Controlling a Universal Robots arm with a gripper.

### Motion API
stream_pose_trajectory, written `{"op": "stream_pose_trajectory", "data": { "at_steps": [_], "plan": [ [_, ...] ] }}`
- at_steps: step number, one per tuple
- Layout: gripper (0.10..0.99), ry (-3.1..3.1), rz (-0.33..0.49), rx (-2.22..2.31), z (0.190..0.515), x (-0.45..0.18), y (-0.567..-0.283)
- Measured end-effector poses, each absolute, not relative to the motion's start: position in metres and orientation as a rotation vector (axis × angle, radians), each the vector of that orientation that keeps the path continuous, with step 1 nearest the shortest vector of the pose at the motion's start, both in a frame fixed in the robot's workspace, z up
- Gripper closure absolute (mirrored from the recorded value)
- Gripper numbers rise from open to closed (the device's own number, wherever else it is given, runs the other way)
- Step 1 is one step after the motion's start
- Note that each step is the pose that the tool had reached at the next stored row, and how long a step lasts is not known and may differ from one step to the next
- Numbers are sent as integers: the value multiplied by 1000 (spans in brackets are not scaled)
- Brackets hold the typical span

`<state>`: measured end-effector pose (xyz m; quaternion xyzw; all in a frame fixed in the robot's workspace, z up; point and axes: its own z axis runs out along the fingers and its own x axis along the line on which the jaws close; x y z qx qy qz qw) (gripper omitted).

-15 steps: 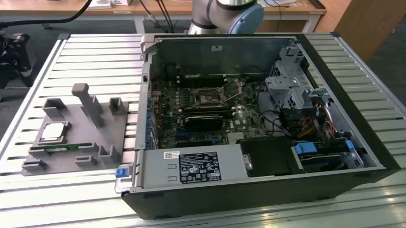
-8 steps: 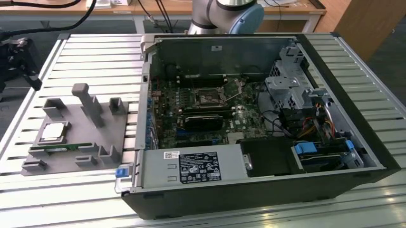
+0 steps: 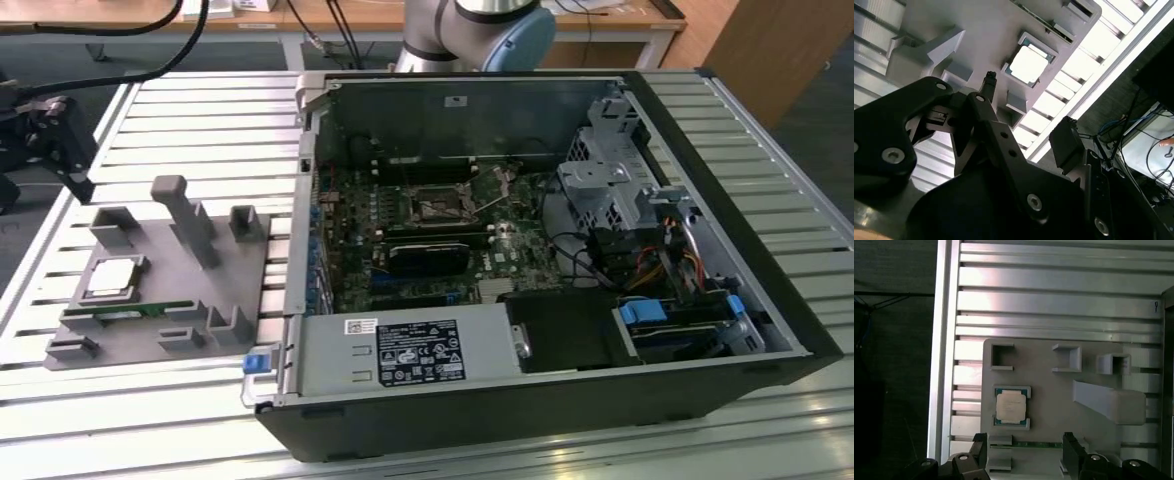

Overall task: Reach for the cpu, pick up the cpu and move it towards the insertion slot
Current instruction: 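Pick up the cpu and move it towards the insertion slot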

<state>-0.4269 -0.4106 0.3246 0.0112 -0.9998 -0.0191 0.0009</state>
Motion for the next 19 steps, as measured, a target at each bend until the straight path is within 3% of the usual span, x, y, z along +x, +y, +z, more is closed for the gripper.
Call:
{"op": "stream_pose_trajectory", "data": {
  "at_steps": [19],
  "plan": [
    [380, -3138, -61, 35, 305, -427, -411]
  ]
}}
